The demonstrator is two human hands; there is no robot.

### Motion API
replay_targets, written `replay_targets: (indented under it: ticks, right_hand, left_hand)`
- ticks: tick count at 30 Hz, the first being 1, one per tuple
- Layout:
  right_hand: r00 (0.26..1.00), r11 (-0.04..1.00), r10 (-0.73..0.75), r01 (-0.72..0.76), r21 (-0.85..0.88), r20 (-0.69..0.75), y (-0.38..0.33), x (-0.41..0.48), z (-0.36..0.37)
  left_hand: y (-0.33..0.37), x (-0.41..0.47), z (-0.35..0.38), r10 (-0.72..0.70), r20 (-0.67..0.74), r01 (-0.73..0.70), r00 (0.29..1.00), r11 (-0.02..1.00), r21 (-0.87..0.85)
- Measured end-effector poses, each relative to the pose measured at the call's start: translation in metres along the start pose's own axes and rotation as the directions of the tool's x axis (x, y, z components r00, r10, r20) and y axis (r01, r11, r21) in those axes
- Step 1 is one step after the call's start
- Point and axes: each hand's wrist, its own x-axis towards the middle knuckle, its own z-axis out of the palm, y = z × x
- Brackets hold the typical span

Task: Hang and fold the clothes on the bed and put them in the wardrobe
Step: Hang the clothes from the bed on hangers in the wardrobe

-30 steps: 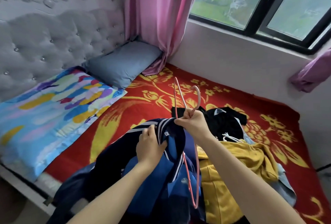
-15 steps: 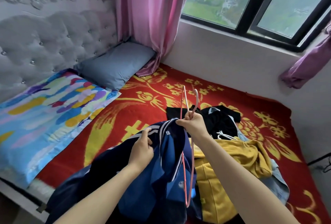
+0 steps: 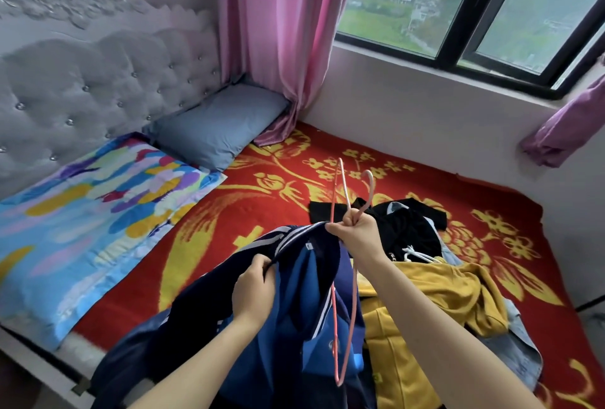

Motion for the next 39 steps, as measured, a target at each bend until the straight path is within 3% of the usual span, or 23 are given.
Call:
replay_targets:
  ticks: [3, 6, 9, 17, 21, 26, 30, 34, 37, 39]
  right_hand:
    - [0.999, 0.993, 0.04, -0.039, -0.108, 0.002, 0.01, 0.005, -0.011]
    - [0.978, 0.965, 0.182, -0.158, -0.207, 0.1, 0.019, 0.006, -0.02]
    - [0.954, 0.934, 0.278, -0.243, -0.262, 0.108, 0.025, 0.003, -0.033]
    - [0.963, 0.952, 0.13, -0.054, -0.302, 0.237, -0.003, -0.024, -0.077]
    - [0.947, 0.969, 0.178, -0.121, -0.216, 0.268, -0.025, -0.041, -0.091]
    - [0.908, 0.904, 0.227, -0.062, -0.423, 0.352, -0.034, -0.059, -0.101]
    - [0.84, 0.88, 0.267, -0.013, -0.474, 0.472, -0.038, -0.067, -0.092]
    - [0.867, 0.865, 0.252, -0.002, -0.502, 0.43, -0.026, -0.068, -0.062]
    - [0.928, 0.956, 0.179, -0.085, -0.282, 0.326, -0.008, -0.072, -0.032]
    - [0.963, 0.972, 0.127, -0.073, -0.223, 0.238, 0.002, -0.072, -0.013]
  left_hand:
    - [0.002, 0.007, -0.011, 0.085, -0.027, -0.083, 0.996, 0.994, 0.066]
    - [0.004, 0.014, -0.021, 0.191, -0.006, -0.185, 0.982, 0.957, 0.222]
    - [0.001, 0.019, -0.027, 0.201, 0.037, -0.202, 0.979, 0.919, 0.34]
    - [-0.002, 0.034, -0.022, 0.174, 0.177, -0.24, 0.969, 0.844, 0.48]
    - [0.003, 0.049, -0.023, 0.137, 0.194, -0.21, 0.971, 0.876, 0.435]
    - [0.005, 0.068, -0.034, 0.118, 0.164, -0.18, 0.979, 0.875, 0.449]
    - [0.009, 0.078, -0.047, 0.171, 0.121, -0.209, 0.978, 0.839, 0.502]
    - [0.024, 0.071, -0.053, 0.26, 0.148, -0.298, 0.954, 0.786, 0.542]
    - [0.039, 0.052, -0.052, 0.319, 0.133, -0.342, 0.938, 0.798, 0.496]
    - [0.052, 0.039, -0.052, 0.38, 0.097, -0.382, 0.92, 0.814, 0.438]
